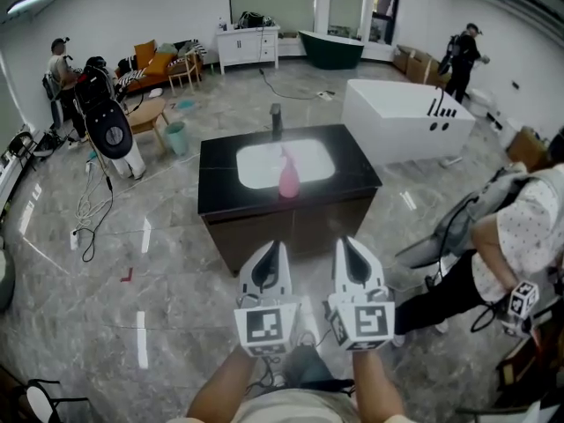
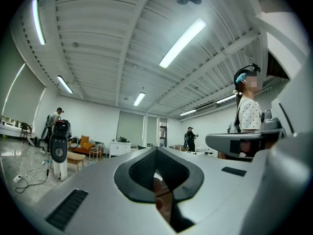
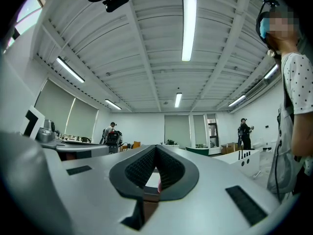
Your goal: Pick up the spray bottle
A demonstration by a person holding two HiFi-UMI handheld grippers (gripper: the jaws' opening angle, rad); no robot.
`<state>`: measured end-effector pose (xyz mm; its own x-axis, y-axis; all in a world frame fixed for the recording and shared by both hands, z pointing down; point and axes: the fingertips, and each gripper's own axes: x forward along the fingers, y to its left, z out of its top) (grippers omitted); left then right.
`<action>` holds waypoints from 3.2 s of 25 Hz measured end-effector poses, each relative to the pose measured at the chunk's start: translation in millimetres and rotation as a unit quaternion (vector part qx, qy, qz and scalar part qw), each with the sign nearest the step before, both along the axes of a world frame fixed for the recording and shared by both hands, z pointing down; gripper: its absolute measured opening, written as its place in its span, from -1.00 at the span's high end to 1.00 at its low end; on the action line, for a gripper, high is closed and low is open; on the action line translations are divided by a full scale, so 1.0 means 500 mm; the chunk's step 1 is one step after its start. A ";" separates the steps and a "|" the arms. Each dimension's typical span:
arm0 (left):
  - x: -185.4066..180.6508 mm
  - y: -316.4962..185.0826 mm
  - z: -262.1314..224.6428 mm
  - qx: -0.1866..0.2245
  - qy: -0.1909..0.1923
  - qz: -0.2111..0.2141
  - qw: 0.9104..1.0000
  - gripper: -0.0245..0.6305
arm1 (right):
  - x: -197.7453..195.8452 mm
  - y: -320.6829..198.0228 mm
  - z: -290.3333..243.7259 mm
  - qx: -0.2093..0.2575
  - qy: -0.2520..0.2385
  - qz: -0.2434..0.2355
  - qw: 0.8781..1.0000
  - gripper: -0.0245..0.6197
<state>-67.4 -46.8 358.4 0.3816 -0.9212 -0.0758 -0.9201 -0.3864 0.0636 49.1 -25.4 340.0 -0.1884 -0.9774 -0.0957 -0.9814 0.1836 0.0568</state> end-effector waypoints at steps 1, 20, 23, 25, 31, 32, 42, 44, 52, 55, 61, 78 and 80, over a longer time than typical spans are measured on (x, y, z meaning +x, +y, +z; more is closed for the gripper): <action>0.000 -0.012 0.001 0.001 -0.003 -0.002 1.000 0.92 | 0.001 -0.013 0.000 0.002 -0.001 -0.002 1.000 0.91; 0.105 -0.281 0.012 -0.008 -0.012 -0.025 1.000 0.92 | 0.109 -0.285 0.025 -0.019 -0.018 -0.023 0.999 0.91; 0.123 -0.315 0.012 -0.009 -0.015 -0.031 0.999 0.92 | 0.132 -0.320 0.027 -0.022 -0.020 -0.026 0.999 0.91; 0.133 -0.339 0.009 -0.006 -0.016 -0.036 0.999 0.92 | 0.145 -0.346 0.025 -0.020 -0.023 -0.030 0.999 0.91; 0.177 -0.400 0.010 -0.009 -0.027 -0.049 0.998 0.92 | 0.193 -0.412 0.011 -0.012 -0.035 -0.037 0.999 0.91; 0.181 -0.407 0.009 -0.009 -0.026 -0.052 0.998 0.92 | 0.199 -0.421 0.013 -0.013 -0.036 -0.038 0.999 0.91; 0.176 -0.466 0.029 -0.012 -0.027 -0.070 0.997 0.92 | 0.205 -0.489 0.050 -0.023 -0.044 -0.057 0.997 0.91; 0.163 -0.479 0.039 -0.015 -0.024 -0.073 0.997 0.92 | 0.191 -0.503 0.060 -0.020 -0.044 -0.065 0.997 0.91; 0.117 -0.565 0.063 -0.020 -0.018 -0.068 0.997 0.92 | 0.140 -0.584 0.083 -0.029 -0.026 -0.066 0.997 0.91; 0.090 -0.604 0.073 -0.024 -0.017 -0.066 0.997 0.92 | 0.109 -0.621 0.093 -0.037 -0.027 -0.068 0.997 0.91; 0.029 -0.672 0.092 -0.027 -0.010 -0.070 0.997 0.92 | 0.037 -0.698 0.128 -0.062 -0.007 -0.076 0.995 0.91; -0.010 -0.762 0.137 -0.047 0.000 -0.050 0.998 0.92 | -0.055 -0.832 0.294 -0.161 0.028 -0.104 0.981 0.46; -0.017 -0.767 0.142 -0.049 -0.001 -0.050 0.998 0.92 | -0.061 -0.842 0.320 -0.177 0.032 -0.105 0.978 0.32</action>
